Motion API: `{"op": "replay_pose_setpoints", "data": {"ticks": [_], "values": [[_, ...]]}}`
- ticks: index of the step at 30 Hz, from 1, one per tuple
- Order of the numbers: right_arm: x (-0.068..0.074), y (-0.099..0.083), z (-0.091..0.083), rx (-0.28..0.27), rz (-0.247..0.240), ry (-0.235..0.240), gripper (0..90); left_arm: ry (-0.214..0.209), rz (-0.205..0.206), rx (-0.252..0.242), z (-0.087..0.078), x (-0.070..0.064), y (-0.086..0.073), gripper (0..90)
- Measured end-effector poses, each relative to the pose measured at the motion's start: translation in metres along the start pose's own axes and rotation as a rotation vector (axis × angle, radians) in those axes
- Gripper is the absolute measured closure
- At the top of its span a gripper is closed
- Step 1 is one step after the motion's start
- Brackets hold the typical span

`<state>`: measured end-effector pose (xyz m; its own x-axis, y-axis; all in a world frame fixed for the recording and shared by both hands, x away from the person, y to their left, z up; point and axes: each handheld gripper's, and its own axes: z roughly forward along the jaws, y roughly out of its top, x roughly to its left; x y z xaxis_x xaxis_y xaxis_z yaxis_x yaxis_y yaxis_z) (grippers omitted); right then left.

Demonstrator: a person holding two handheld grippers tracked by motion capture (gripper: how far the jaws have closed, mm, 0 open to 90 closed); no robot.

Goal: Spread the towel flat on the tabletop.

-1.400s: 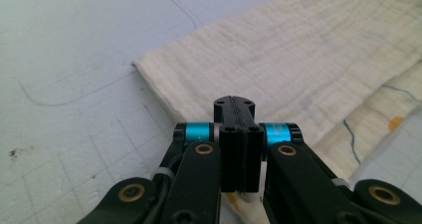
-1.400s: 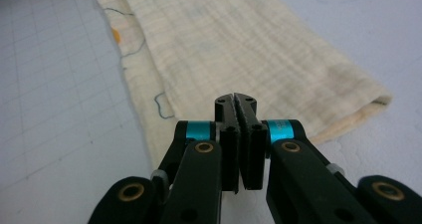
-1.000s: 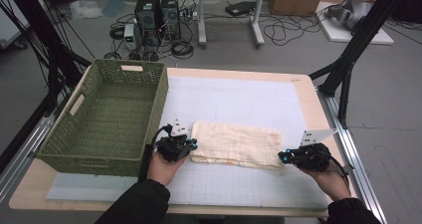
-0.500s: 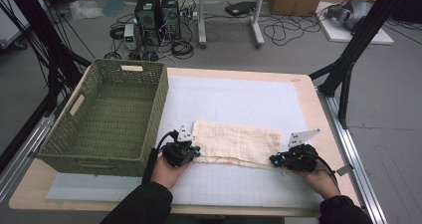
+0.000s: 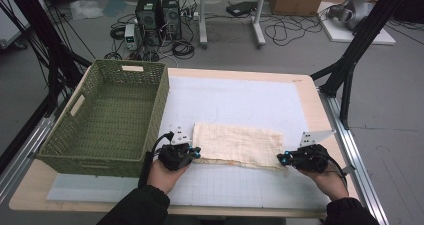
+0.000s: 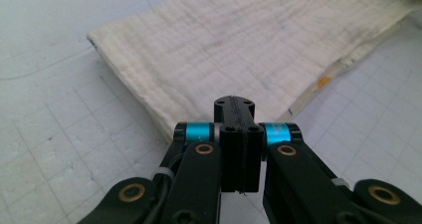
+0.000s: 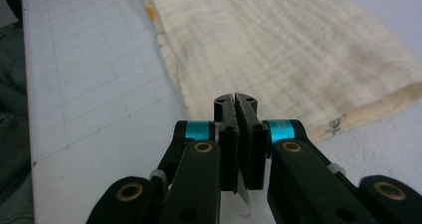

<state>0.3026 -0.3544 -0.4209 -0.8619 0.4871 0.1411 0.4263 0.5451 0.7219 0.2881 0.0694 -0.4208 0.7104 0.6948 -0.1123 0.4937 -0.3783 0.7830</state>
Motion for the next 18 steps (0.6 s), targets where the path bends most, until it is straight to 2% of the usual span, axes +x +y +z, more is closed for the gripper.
{"op": "replay_pose_setpoints", "data": {"ticks": [4,6,8,10,12,13,16,18], "values": [[0.000,-0.009,0.003,0.029,0.012,0.013,88.1,0.006,-0.008,0.044,0.009,0.001,-0.007,89.5],[0.000,-0.012,0.008,0.045,0.020,0.019,87.9,0.008,0.002,0.073,0.016,0.001,-0.011,89.4],[-0.002,-0.014,0.012,0.035,0.026,0.026,85.1,0.008,-0.005,0.062,0.019,0.002,-0.012,89.3],[-0.002,-0.013,0.012,0.024,0.031,0.027,76.8,0.008,0.002,0.064,0.018,0.001,-0.011,89.1],[0.001,-0.009,0.012,-0.010,0.020,0.035,74.0,0.005,0.000,0.059,0.018,0.002,-0.011,89.0],[0.003,-0.007,0.013,-0.009,0.014,0.034,70.2,0.006,0.001,0.059,0.019,0.002,-0.011,88.9],[0.005,-0.002,0.023,0.013,-0.002,0.029,69.1,0.012,0.005,0.060,0.020,0.001,-0.011,89.1],[0.005,-0.002,0.030,0.039,-0.009,0.044,72.6,0.010,0.006,0.061,0.020,0.001,-0.011,89.2]]}}
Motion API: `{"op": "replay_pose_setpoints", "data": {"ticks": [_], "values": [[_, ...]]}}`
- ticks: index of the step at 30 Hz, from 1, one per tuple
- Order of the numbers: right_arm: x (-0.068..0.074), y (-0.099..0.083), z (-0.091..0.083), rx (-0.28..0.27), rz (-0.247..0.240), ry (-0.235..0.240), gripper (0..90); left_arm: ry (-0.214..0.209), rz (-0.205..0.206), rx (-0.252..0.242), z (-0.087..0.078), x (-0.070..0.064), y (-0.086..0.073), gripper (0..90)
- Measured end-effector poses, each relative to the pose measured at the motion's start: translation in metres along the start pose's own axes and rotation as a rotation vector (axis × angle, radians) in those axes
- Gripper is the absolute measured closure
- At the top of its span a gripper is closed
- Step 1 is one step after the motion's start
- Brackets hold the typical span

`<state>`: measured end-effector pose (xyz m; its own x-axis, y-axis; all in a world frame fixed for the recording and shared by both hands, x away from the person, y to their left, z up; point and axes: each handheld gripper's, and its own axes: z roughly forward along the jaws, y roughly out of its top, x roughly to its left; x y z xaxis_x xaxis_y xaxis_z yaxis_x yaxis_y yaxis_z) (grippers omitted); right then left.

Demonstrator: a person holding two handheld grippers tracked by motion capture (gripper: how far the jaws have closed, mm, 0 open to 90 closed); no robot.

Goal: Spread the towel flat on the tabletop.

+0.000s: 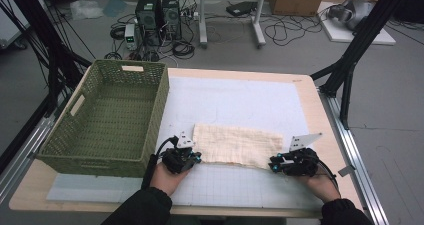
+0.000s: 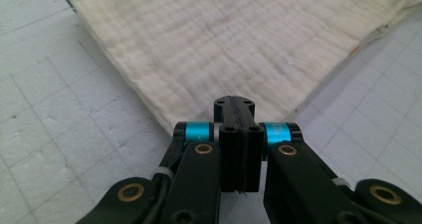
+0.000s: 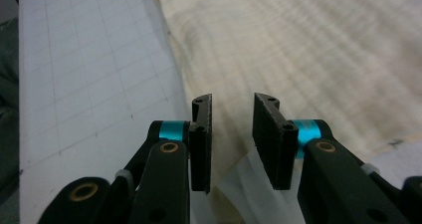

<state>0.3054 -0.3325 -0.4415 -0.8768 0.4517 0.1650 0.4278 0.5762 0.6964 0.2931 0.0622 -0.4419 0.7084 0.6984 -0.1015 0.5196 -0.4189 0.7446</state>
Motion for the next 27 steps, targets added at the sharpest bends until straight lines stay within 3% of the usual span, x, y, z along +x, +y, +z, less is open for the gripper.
{"op": "replay_pose_setpoints", "data": {"ticks": [2,3,8,10,15,20,24,27], "values": [[-0.001,0.000,0.000,-0.003,-0.003,0.013,84.5,-0.003,0.006,0.003,-0.001,0.000,0.000,89.3],[-0.001,-0.001,0.000,0.001,-0.003,0.025,86.3,-0.003,0.004,0.003,-0.002,-0.001,-0.001,89.4],[-0.004,-0.005,-0.005,-0.001,0.009,0.043,87.4,-0.013,0.008,-0.005,-0.005,-0.001,-0.001,89.3],[-0.003,-0.005,-0.008,-0.020,0.001,0.043,81.9,-0.022,0.004,-0.032,-0.007,0.000,0.001,88.4],[-0.007,-0.001,-0.018,-0.100,0.045,-0.002,66.8,-0.019,0.002,-0.076,-0.009,0.005,0.012,79.0],[-0.014,0.003,-0.021,-0.145,0.068,-0.029,62.6,-0.013,-0.004,-0.095,-0.007,0.010,0.019,73.1],[-0.015,0.005,-0.018,-0.135,0.066,-0.042,60.4,-0.013,-0.022,-0.109,-0.004,0.012,0.021,70.3],[-0.016,0.007,-0.018,-0.132,0.066,-0.051,63.9,-0.008,-0.034,-0.121,-0.001,0.013,0.023,70.0]]}}
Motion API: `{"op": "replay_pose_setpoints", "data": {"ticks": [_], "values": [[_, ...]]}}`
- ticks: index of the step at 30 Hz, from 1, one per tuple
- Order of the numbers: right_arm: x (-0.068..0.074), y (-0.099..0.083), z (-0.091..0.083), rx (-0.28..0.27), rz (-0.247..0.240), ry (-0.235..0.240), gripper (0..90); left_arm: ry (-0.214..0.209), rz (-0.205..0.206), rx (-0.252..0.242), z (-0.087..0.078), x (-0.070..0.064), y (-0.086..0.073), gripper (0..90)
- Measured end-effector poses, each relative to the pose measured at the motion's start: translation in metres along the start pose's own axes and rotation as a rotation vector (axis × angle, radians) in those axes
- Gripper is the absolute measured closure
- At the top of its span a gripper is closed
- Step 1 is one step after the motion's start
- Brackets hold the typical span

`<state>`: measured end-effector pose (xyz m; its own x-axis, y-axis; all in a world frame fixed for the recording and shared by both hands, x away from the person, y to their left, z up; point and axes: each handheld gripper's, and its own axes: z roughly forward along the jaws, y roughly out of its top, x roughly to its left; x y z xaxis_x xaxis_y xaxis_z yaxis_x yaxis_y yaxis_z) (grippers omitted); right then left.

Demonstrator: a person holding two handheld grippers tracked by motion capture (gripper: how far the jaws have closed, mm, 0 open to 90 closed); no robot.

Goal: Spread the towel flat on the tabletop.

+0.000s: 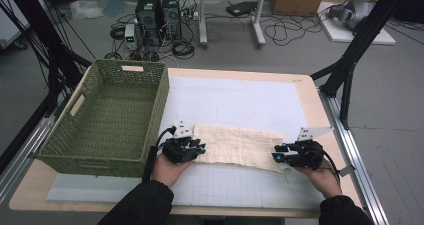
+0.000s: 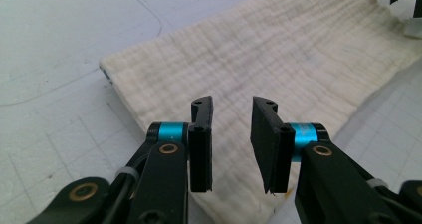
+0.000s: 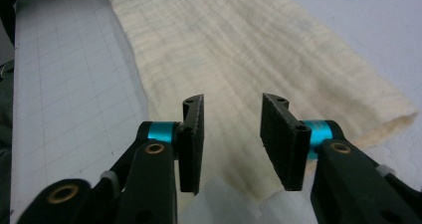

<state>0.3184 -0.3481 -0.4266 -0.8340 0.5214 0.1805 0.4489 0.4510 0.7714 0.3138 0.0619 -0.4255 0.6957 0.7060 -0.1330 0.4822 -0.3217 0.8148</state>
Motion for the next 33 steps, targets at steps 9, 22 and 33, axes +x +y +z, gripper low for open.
{"op": "replay_pose_setpoints", "data": {"ticks": [9,22,33], "values": [[-0.012,0.016,0.005,-0.004,-0.004,-0.029,68.9,0.021,-0.006,-0.020,0.010,0.007,0.022,72.8],[-0.030,0.047,0.020,-0.007,0.013,-0.061,79.1,0.100,-0.032,0.007,0.041,0.021,0.039,85.2],[-0.054,0.028,0.043,0.103,0.100,-0.099,82.2,0.166,-0.065,0.111,0.058,0.036,0.025,86.0]]}}
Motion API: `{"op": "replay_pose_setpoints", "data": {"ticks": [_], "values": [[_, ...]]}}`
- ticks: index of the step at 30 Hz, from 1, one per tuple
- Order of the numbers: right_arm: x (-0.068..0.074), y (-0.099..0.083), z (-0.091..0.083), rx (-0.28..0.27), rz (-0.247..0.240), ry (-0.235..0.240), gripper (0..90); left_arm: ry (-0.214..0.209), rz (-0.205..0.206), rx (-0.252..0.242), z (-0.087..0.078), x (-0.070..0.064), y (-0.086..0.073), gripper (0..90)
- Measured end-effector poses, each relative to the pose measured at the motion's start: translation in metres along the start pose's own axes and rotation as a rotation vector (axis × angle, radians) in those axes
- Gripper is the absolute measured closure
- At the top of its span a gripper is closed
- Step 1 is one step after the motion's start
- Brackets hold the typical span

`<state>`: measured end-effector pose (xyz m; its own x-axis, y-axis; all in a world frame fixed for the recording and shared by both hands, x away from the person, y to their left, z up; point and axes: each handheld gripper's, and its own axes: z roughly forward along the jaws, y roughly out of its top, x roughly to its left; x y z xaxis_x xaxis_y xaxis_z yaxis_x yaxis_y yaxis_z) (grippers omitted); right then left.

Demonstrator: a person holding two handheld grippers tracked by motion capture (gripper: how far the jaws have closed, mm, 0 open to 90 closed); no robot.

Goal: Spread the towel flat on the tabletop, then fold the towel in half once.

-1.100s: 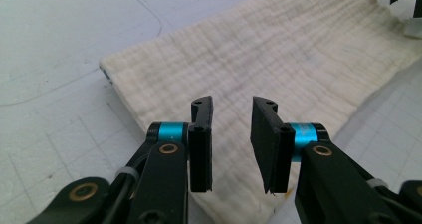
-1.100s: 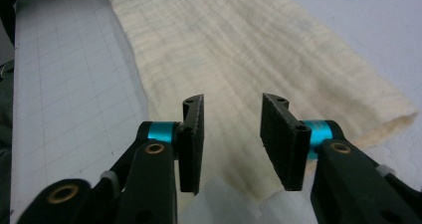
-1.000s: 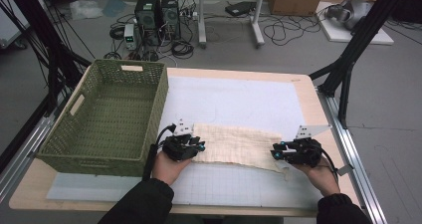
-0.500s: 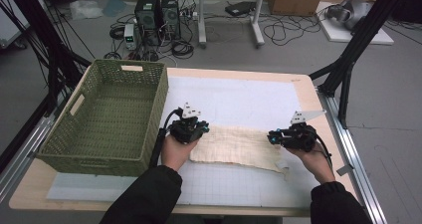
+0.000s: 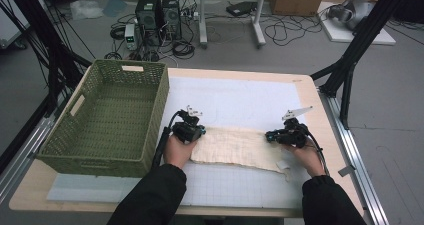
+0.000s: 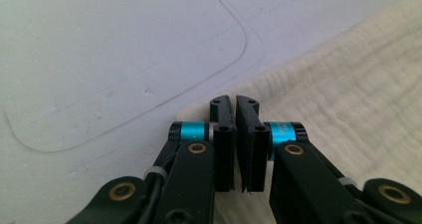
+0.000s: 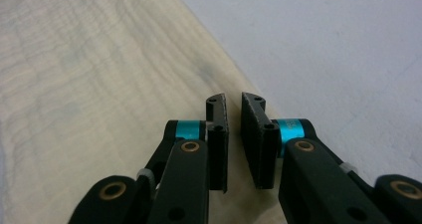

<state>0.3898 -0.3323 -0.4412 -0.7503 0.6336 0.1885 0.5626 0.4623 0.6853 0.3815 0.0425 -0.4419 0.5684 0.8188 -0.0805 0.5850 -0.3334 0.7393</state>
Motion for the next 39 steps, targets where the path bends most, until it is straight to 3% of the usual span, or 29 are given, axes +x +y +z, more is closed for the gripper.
{"op": "replay_pose_setpoints", "data": {"ticks": [6,10,12,14,18,21,23,28,35,39], "values": [[-0.011,-0.014,-0.013,-0.033,0.041,-0.039,84.4,0.004,0.013,-0.017,-0.001,0.001,-0.004,86.7],[-0.011,-0.015,-0.015,-0.024,0.034,-0.053,84.4,0.020,0.014,-0.013,-0.003,-0.001,-0.002,85.6],[-0.006,-0.009,-0.014,-0.016,0.013,-0.041,84.0,-0.010,0.013,-0.069,-0.007,-0.001,0.000,83.6],[0.000,-0.001,-0.012,-0.045,-0.010,-0.019,83.7,-0.016,-0.017,-0.127,-0.010,-0.002,0.004,83.8],[0.006,0.012,0.001,-0.031,-0.029,-0.021,83.0,0.021,-0.007,-0.086,-0.003,-0.004,0.009,85.2],[0.002,0.011,0.010,0.002,-0.015,-0.019,83.3,0.037,-0.016,-0.007,0.005,0.002,0.004,86.1],[-0.002,0.007,0.010,-0.020,0.015,-0.011,83.9,0.029,-0.029,-0.022,0.005,0.004,0.003,86.4],[-0.004,0.005,0.004,-0.005,0.010,-0.040,83.7,0.039,-0.015,-0.018,0.005,0.002,0.003,86.6],[-0.005,0.001,0.001,-0.008,0.020,-0.043,82.3,0.047,-0.012,-0.015,0.005,0.001,0.003,86.3],[-0.004,0.003,-0.005,-0.032,0.010,-0.037,77.1,0.028,-0.017,-0.044,-0.001,0.001,0.005,78.9]]}}
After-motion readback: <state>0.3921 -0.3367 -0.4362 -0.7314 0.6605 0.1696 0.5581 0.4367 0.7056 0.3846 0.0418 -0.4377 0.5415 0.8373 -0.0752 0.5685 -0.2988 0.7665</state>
